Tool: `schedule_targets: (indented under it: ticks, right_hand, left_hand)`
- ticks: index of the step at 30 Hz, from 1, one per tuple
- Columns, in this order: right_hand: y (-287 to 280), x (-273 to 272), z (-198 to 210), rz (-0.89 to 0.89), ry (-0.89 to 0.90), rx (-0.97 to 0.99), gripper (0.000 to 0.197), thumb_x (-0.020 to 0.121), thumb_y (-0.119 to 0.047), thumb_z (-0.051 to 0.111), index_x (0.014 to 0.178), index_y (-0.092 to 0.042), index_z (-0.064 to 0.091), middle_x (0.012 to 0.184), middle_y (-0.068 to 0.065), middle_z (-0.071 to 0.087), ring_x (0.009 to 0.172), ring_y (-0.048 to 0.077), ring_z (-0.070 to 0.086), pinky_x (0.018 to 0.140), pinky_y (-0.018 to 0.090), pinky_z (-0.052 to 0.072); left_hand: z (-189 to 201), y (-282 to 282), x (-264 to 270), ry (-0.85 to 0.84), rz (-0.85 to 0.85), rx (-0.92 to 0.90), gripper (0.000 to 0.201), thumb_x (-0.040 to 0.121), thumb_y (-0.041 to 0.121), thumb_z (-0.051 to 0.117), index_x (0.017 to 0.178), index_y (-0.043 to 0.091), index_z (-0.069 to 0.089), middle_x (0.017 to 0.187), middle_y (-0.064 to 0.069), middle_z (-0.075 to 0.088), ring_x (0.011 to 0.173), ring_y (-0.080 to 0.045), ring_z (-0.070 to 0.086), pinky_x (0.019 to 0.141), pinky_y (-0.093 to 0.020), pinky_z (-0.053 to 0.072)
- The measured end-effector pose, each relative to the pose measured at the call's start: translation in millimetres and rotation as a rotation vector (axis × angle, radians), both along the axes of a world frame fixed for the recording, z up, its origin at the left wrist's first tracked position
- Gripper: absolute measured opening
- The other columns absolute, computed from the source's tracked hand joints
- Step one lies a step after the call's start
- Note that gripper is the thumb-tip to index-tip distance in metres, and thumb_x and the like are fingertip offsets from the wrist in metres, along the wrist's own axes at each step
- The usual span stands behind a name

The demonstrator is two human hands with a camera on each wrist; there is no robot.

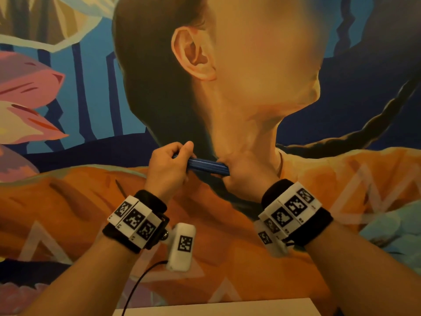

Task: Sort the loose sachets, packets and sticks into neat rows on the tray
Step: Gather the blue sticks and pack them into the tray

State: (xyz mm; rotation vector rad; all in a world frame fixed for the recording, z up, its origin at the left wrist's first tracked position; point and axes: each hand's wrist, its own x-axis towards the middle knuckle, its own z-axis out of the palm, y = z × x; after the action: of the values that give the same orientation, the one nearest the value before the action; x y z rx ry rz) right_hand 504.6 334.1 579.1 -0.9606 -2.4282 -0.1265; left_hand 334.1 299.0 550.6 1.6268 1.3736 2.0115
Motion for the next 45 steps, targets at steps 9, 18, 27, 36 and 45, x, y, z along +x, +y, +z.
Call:
schedule_targets:
  ticks: [9, 18, 27, 36, 45]
  right_hand:
    - [1.6, 3.1, -11.9, 0.121, 0.257, 0.012, 0.017, 0.088, -0.031, 0.070, 0.104, -0.026, 0.074, 0.089, -0.009, 0.071, 0.079, 0.005, 0.061, 0.064, 0.010, 0.042]
    - [-5.2, -7.5, -20.8, 0.345, 1.000, -0.469, 0.042, 0.085, -0.053, 0.056, 0.089, -0.014, 0.073, 0.085, 0.010, 0.074, 0.063, 0.007, 0.069, 0.057, 0.018, 0.053]
    - [12.6, -7.1, -41.1, 0.456, 0.981, -0.743, 0.031, 0.099, -0.042, 0.048, 0.102, -0.019, 0.067, 0.103, 0.004, 0.073, 0.090, 0.021, 0.071, 0.075, 0.034, 0.057]
    - [21.7, 12.7, -122.6, 0.135, 0.087, -0.778, 0.028, 0.094, -0.037, 0.063, 0.077, -0.015, 0.066, 0.046, -0.003, 0.057, 0.038, 0.009, 0.049, 0.046, 0.020, 0.042]
    - [28.4, 23.5, -287.3, 0.048, 0.180, -1.025, 0.033, 0.096, -0.038, 0.059, 0.072, -0.017, 0.066, 0.042, -0.009, 0.053, 0.036, 0.003, 0.045, 0.043, 0.018, 0.037]
  left_hand:
    - [-8.0, 3.8, 8.3, -0.208, -0.113, -0.126, 0.038, 0.103, 0.035, 0.047, 0.069, 0.018, 0.051, 0.057, 0.000, 0.039, 0.049, -0.014, 0.034, 0.050, -0.031, 0.029]
    - [-19.4, 10.5, 14.8, -0.127, -0.068, 0.057, 0.037, 0.102, 0.030, 0.049, 0.067, 0.020, 0.055, 0.061, -0.002, 0.043, 0.055, -0.020, 0.039, 0.054, -0.035, 0.033]
    - [-39.3, 18.4, 15.4, -0.152, -0.046, 0.057, 0.035, 0.094, 0.037, 0.054, 0.061, 0.024, 0.054, 0.059, 0.000, 0.044, 0.050, -0.016, 0.040, 0.050, -0.032, 0.032]
    - [-105.9, 29.2, 8.0, -0.101, -0.064, -0.284, 0.039, 0.101, 0.018, 0.050, 0.063, 0.018, 0.041, 0.058, -0.003, 0.030, 0.041, -0.014, 0.027, 0.043, -0.025, 0.022]
    - [-260.0, 24.9, 29.4, -0.413, -0.168, -0.625, 0.043, 0.086, 0.059, 0.059, 0.086, 0.016, 0.061, 0.061, 0.000, 0.048, 0.057, -0.019, 0.048, 0.054, -0.030, 0.039]
